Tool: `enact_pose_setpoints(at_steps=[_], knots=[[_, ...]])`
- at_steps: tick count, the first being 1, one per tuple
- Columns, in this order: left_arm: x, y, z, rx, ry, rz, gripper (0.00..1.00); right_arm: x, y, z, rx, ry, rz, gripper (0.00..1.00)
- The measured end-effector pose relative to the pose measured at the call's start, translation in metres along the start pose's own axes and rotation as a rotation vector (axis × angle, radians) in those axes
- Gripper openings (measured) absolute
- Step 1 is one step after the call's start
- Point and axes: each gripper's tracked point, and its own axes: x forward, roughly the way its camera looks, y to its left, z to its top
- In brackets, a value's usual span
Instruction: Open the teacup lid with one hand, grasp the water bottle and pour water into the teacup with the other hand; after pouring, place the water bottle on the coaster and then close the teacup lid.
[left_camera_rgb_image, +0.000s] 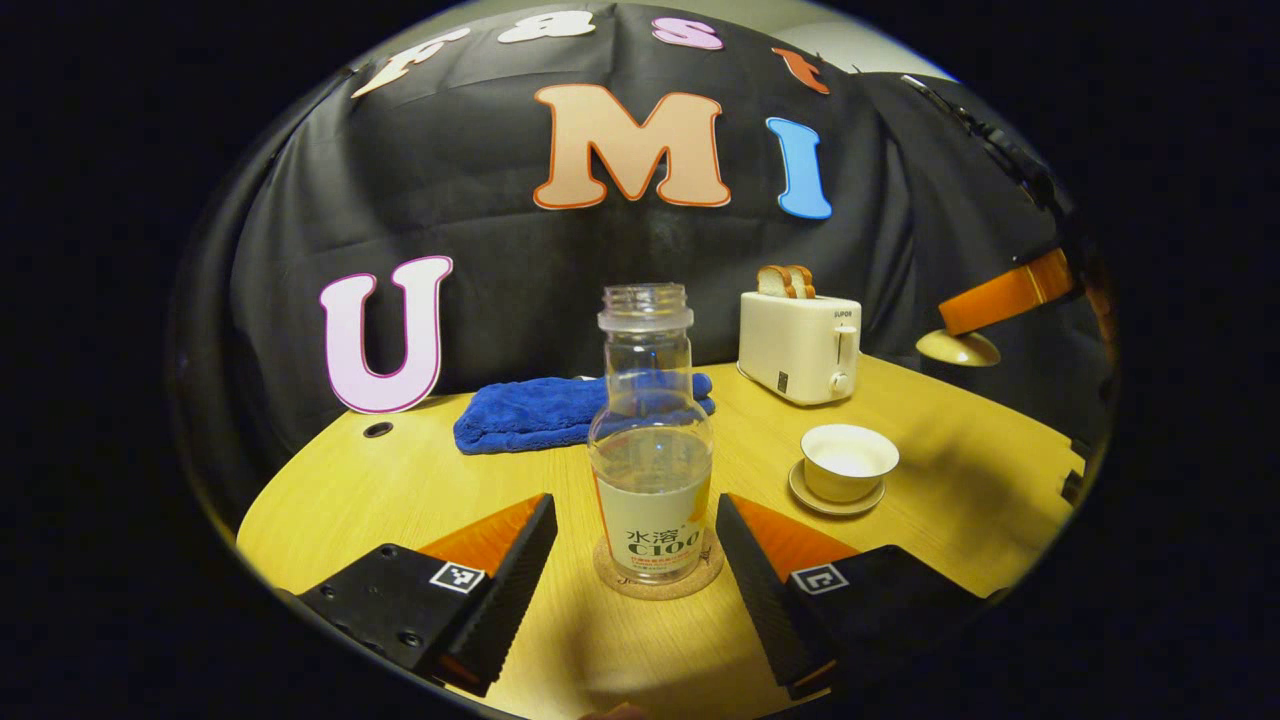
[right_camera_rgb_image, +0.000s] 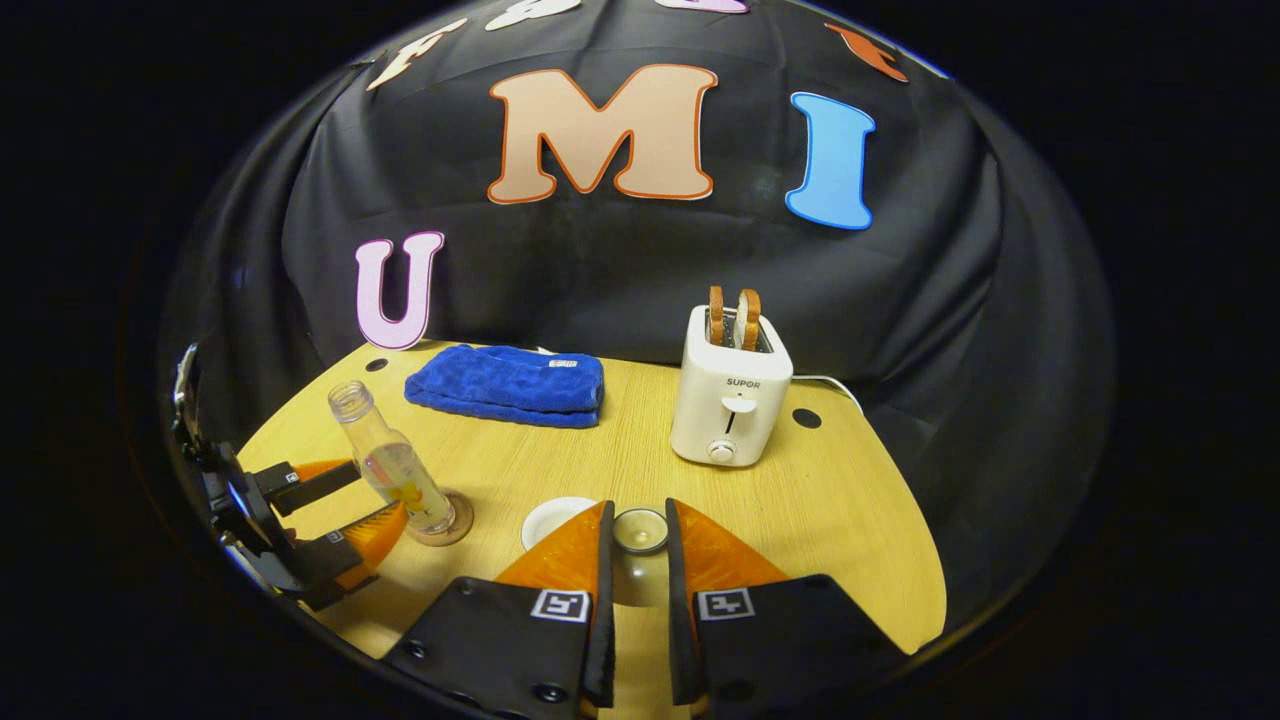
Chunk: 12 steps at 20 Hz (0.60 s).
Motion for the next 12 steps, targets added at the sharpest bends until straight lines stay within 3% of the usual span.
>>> enact_pose_setpoints(at_steps=[12], knots=[[0.03, -0.007, -0.019, 0.08, 0.072, -0.08, 0.95, -0.011, -0.005, -0.007, 0.02, 0.016, -0.04, 0.23]])
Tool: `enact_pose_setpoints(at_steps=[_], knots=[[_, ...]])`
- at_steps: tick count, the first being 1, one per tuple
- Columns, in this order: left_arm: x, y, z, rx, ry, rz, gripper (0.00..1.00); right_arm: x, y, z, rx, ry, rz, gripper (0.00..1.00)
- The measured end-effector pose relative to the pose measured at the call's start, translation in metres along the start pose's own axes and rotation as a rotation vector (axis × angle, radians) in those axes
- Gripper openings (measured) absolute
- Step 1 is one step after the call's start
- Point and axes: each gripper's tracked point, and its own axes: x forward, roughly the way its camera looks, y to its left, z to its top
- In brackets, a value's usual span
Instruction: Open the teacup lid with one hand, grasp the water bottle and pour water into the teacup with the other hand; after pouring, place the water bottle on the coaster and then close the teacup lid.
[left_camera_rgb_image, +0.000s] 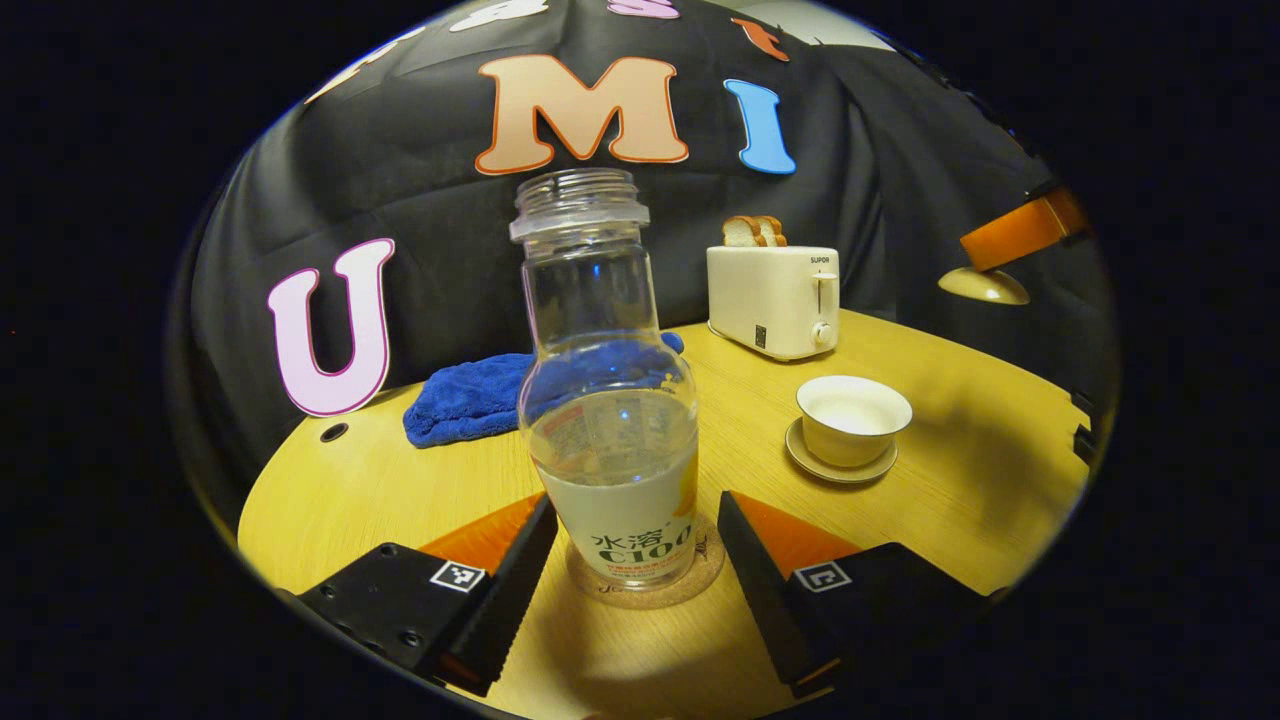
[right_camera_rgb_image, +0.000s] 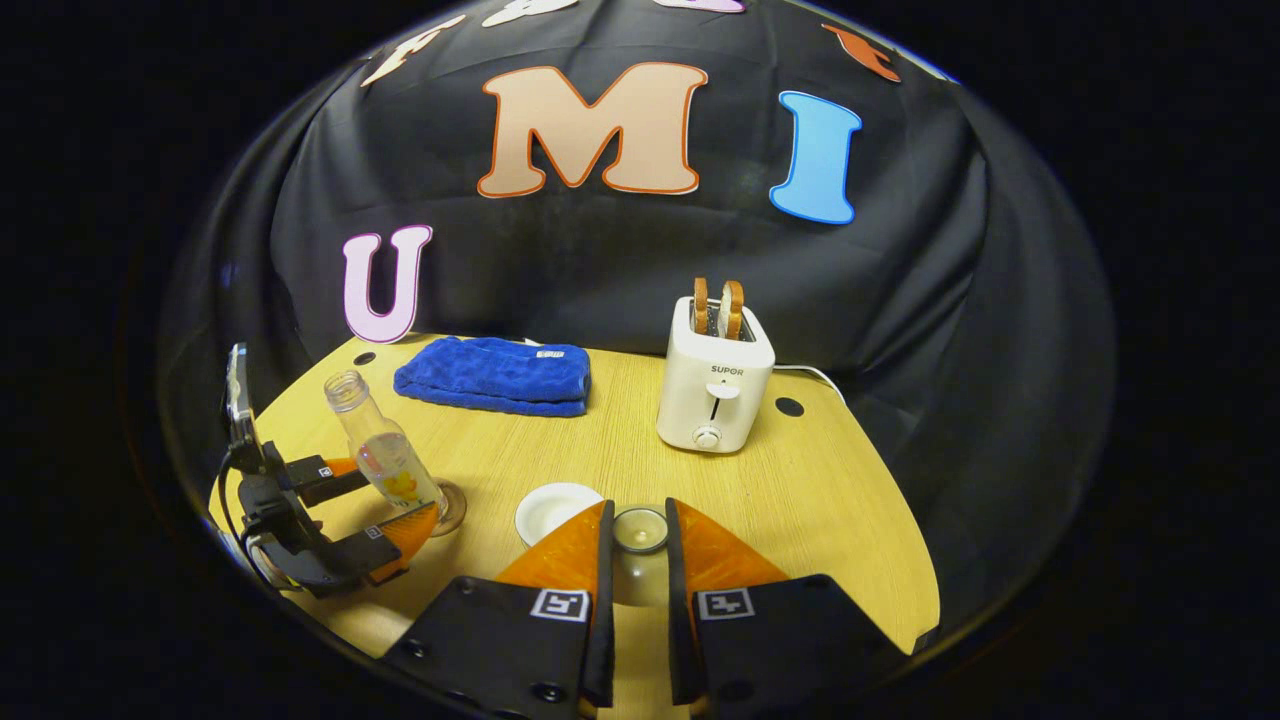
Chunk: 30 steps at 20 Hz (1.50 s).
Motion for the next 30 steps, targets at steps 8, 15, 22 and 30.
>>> enact_pose_setpoints(at_steps=[8, 15, 22, 30], knots=[[0.0, 0.0, 0.003, 0.091, 0.038, 0.015, 0.72, 0.003, -0.012, -0.001, 0.05, -0.002, 0.007, 0.25], [-0.003, 0.009, 0.013, 0.246, 0.08, 0.072, 0.69, 0.002, -0.025, -0.004, 0.092, -0.015, 0.027, 0.22], [-0.007, 0.018, 0.017, 0.496, 0.16, 0.136, 0.69, 0.004, -0.046, -0.022, 0.183, -0.005, 0.044, 0.25], [-0.002, 0.006, 0.024, 0.659, 0.215, 0.159, 0.69, -0.001, -0.079, -0.033, 0.159, -0.025, 0.03, 0.25]])
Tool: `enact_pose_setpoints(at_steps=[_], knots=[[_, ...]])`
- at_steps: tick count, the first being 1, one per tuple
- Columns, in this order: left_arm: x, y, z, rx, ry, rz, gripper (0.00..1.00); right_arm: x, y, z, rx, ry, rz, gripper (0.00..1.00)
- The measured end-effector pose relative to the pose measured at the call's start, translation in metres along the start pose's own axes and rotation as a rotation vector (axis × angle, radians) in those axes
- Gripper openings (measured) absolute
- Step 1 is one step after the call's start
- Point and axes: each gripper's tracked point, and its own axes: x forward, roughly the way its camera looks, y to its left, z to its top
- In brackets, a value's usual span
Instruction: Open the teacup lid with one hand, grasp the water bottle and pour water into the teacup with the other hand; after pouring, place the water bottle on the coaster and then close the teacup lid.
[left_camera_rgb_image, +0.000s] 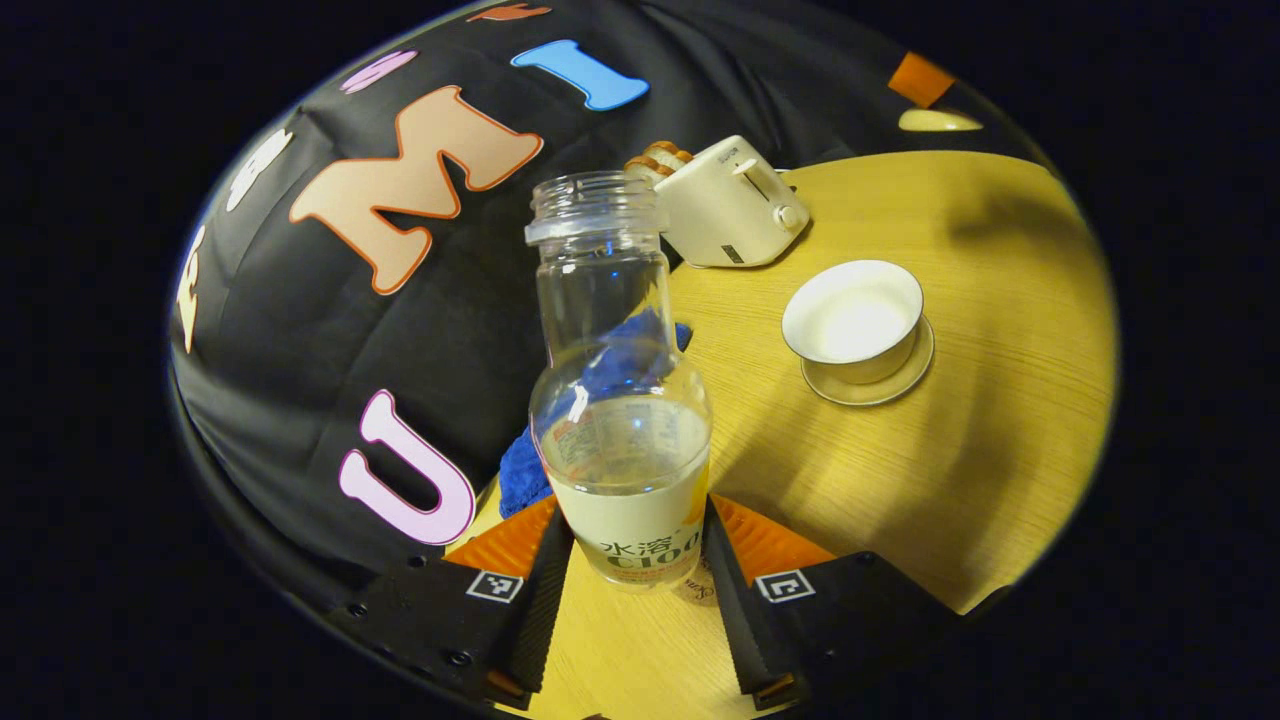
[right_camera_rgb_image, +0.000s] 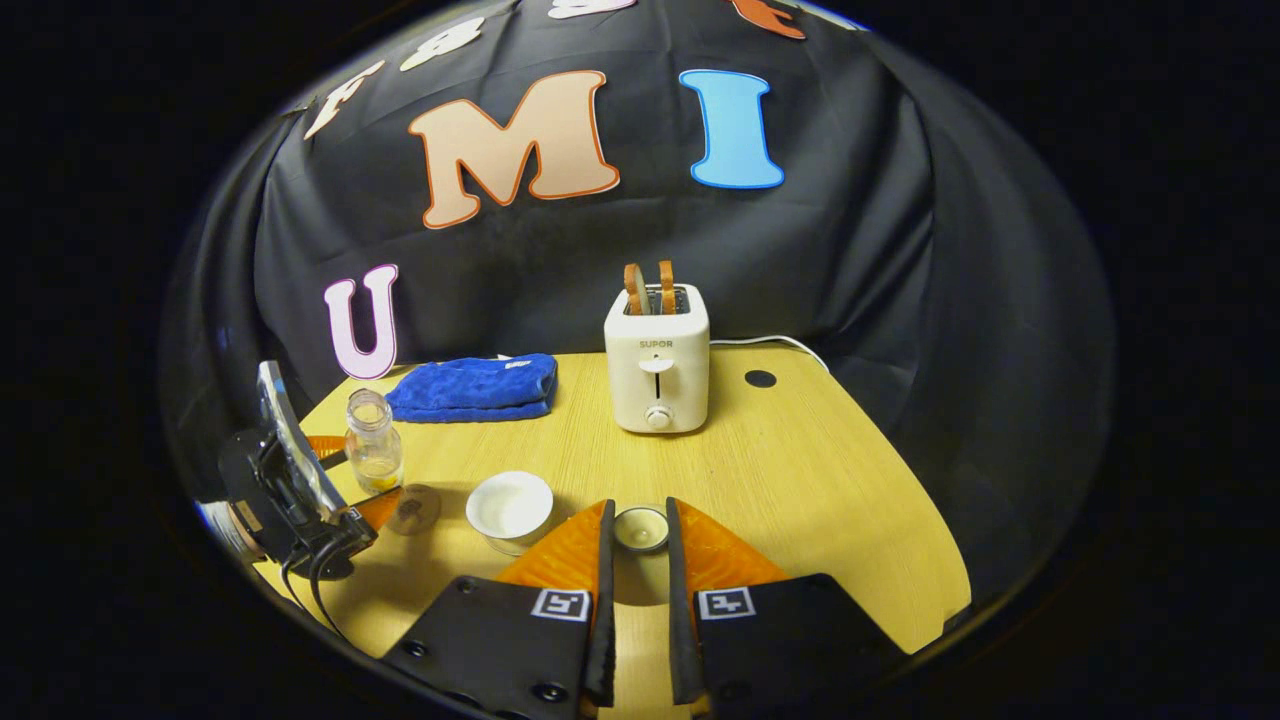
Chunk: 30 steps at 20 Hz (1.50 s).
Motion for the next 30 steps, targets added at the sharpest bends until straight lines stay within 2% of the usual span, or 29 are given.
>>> enact_pose_setpoints(at_steps=[4, 10, 19, 30], knots=[[0.006, 0.003, 0.002, 0.088, 0.037, 0.019, 0.69, 0.0, -0.017, 0.001, 0.007, -0.009, -0.005, 0.25], [0.012, 0.001, 0.002, 0.228, 0.069, 0.01, 0.7, -0.002, -0.037, 0.0, 0.027, -0.017, -0.012, 0.25], [0.024, 0.004, -0.001, 0.488, 0.148, -0.018, 0.69, -0.002, -0.042, -0.013, 0.028, -0.01, 0.008, 0.25], [0.03, -0.002, -0.011, 0.721, 0.279, -0.099, 0.69, 0.002, -0.046, -0.021, 0.052, -0.001, 0.04, 0.25]])
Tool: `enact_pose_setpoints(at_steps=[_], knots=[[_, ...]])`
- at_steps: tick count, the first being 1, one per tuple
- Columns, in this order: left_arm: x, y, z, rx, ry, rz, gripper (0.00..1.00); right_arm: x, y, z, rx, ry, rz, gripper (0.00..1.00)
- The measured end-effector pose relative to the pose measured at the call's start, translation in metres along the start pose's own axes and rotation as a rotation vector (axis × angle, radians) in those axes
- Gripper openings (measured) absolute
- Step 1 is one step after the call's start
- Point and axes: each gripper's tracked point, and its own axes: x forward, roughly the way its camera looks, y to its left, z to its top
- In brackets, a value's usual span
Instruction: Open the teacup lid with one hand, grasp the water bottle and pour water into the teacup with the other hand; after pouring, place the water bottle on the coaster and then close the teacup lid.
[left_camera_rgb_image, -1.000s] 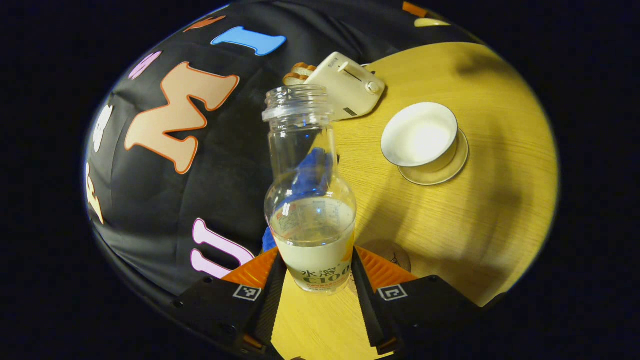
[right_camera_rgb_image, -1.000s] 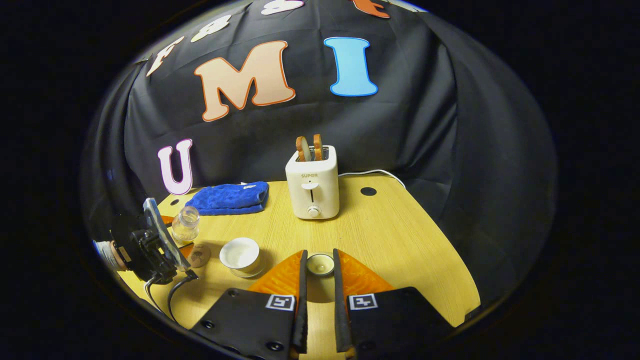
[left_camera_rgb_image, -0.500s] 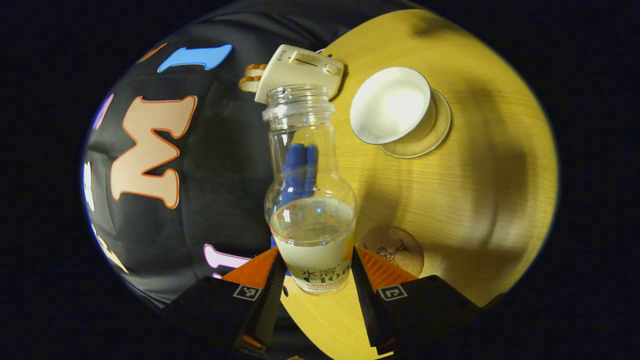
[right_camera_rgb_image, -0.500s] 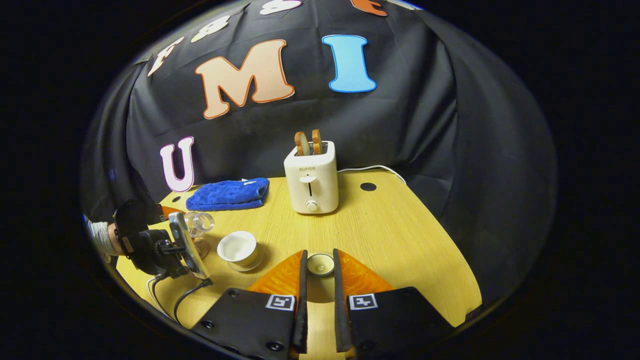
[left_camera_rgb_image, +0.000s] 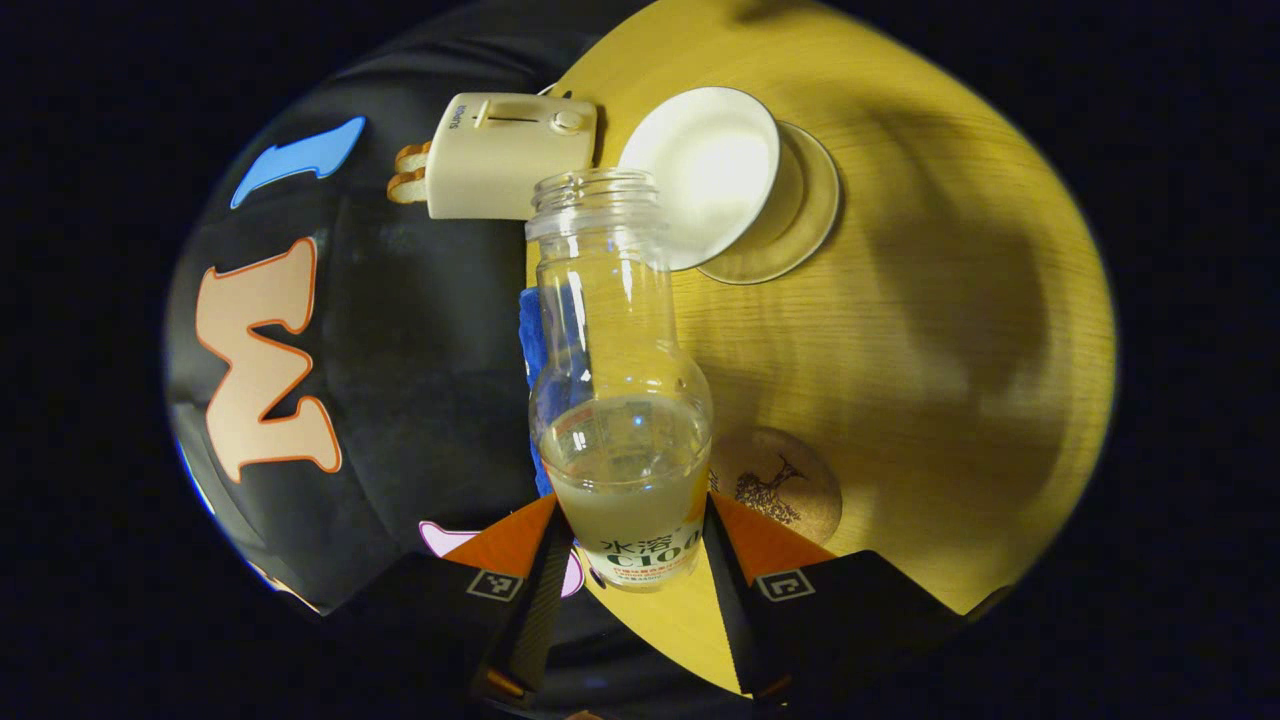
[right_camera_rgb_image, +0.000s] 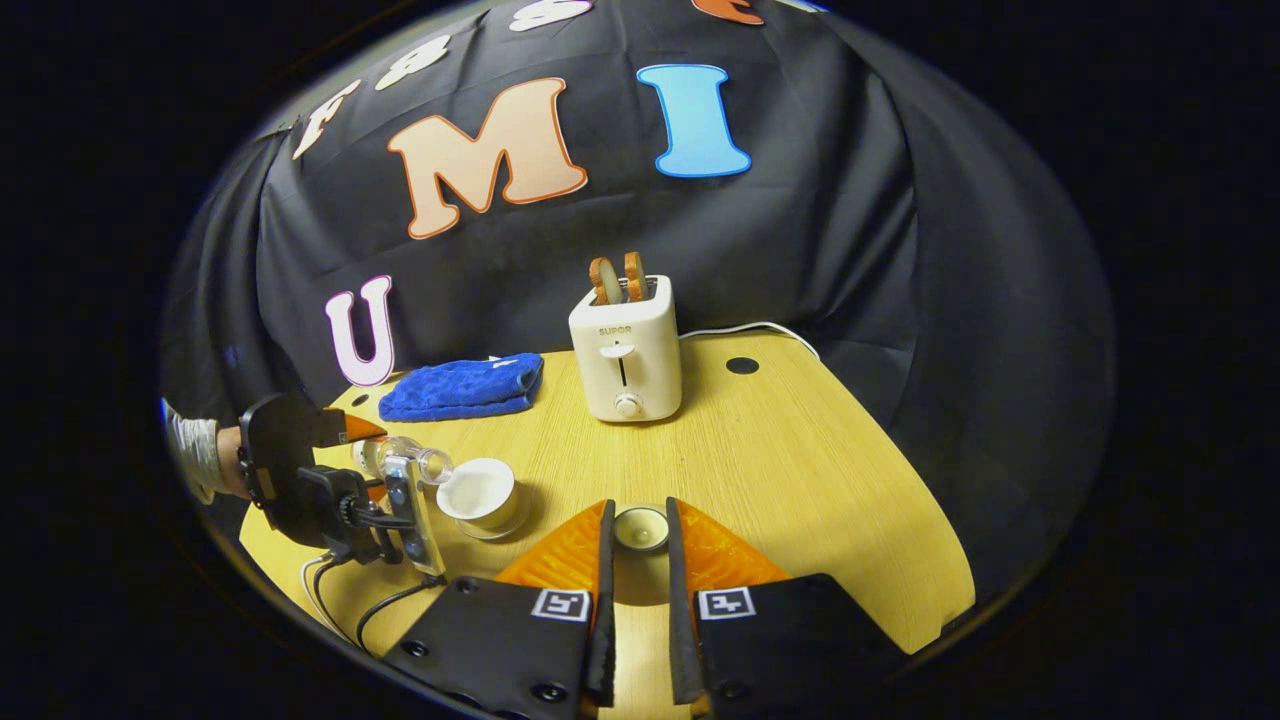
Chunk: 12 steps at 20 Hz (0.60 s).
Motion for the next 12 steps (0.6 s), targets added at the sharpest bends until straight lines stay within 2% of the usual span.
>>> enact_pose_setpoints(at_steps=[8, 12], knots=[[-0.005, 0.009, -0.001, 0.144, 0.067, -0.044, 0.69, 0.003, 0.003, -0.011, 0.009, 0.015, 0.022, 0.25], [-0.007, 0.021, 0.0, 0.216, 0.085, -0.038, 0.69, 0.002, 0.002, -0.014, 0.015, 0.018, 0.027, 0.25]])
